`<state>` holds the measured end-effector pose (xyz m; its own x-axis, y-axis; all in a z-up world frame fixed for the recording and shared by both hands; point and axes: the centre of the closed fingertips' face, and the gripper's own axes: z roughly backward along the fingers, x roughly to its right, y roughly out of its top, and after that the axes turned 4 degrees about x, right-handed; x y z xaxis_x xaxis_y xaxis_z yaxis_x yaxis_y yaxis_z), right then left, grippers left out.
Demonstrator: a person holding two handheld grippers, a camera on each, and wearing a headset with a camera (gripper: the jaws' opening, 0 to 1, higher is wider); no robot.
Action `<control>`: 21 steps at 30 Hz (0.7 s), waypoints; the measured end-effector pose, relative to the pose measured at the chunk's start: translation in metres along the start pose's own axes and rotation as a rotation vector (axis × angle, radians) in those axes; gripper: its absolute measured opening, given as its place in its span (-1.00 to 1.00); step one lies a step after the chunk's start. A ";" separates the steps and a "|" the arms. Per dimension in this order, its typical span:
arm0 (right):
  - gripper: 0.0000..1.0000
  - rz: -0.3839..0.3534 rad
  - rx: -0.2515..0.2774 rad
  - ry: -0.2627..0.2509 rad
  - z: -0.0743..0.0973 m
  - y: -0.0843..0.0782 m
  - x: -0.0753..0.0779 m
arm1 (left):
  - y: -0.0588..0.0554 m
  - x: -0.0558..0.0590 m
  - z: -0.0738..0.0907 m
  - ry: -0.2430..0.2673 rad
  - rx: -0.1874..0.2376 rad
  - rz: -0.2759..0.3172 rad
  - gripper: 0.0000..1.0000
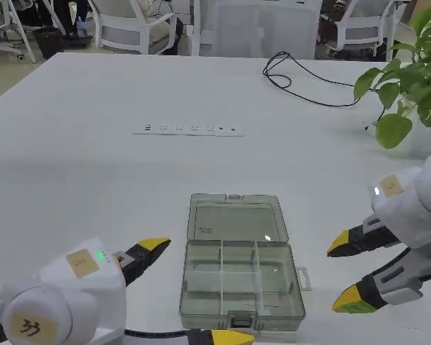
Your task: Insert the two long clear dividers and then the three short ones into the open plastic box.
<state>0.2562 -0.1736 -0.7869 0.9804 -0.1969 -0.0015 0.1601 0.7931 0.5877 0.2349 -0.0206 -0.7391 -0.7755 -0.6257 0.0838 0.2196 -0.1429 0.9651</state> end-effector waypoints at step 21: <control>-0.03 -0.067 -0.094 -0.039 0.016 -0.078 0.010 | -0.003 0.000 0.002 0.005 -0.024 -0.008 0.93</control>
<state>0.2514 -0.2470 -0.8199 0.9622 -0.2723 -0.0054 0.2370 0.8274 0.5092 0.2329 -0.0183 -0.7416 -0.7744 -0.6282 0.0751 0.2278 -0.1662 0.9594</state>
